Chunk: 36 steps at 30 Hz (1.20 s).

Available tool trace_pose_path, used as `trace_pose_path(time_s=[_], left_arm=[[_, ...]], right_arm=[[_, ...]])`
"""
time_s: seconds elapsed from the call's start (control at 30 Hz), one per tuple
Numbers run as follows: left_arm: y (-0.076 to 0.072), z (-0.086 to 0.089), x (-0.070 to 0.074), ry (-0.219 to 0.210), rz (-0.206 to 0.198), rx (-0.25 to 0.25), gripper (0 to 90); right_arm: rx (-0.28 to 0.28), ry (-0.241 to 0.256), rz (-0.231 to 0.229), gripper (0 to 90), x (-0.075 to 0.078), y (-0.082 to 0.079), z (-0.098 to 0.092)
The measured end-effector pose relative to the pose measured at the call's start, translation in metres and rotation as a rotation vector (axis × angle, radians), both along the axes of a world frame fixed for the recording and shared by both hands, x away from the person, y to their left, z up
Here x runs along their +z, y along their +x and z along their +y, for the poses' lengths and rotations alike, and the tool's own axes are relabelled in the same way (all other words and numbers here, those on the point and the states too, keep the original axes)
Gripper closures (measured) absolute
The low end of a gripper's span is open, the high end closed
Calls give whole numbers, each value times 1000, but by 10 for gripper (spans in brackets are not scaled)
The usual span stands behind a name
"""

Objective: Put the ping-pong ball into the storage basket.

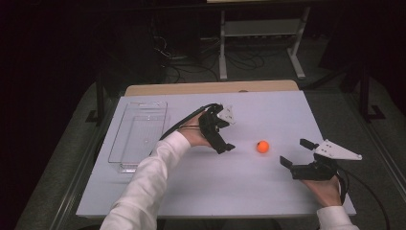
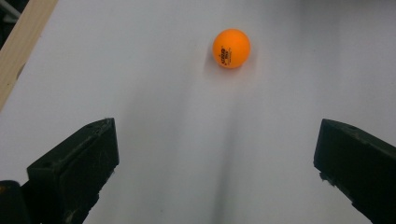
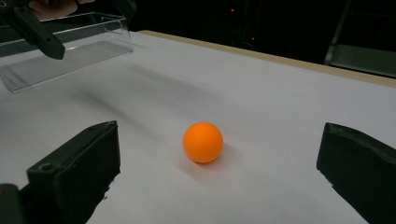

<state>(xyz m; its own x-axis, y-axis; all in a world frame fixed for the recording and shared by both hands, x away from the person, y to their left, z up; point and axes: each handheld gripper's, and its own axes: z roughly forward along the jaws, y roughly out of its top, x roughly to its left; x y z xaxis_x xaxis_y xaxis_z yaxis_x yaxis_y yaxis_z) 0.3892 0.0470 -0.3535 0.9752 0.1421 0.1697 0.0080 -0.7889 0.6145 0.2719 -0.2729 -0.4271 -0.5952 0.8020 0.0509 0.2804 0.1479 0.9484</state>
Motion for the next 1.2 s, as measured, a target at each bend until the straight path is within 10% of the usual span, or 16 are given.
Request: trace_pose_path(time_s=[1.2], left_arm=[[5, -51, -17, 40, 27, -100, 0]], right_arm=[[-10, 6, -4, 0, 0, -1, -3]])
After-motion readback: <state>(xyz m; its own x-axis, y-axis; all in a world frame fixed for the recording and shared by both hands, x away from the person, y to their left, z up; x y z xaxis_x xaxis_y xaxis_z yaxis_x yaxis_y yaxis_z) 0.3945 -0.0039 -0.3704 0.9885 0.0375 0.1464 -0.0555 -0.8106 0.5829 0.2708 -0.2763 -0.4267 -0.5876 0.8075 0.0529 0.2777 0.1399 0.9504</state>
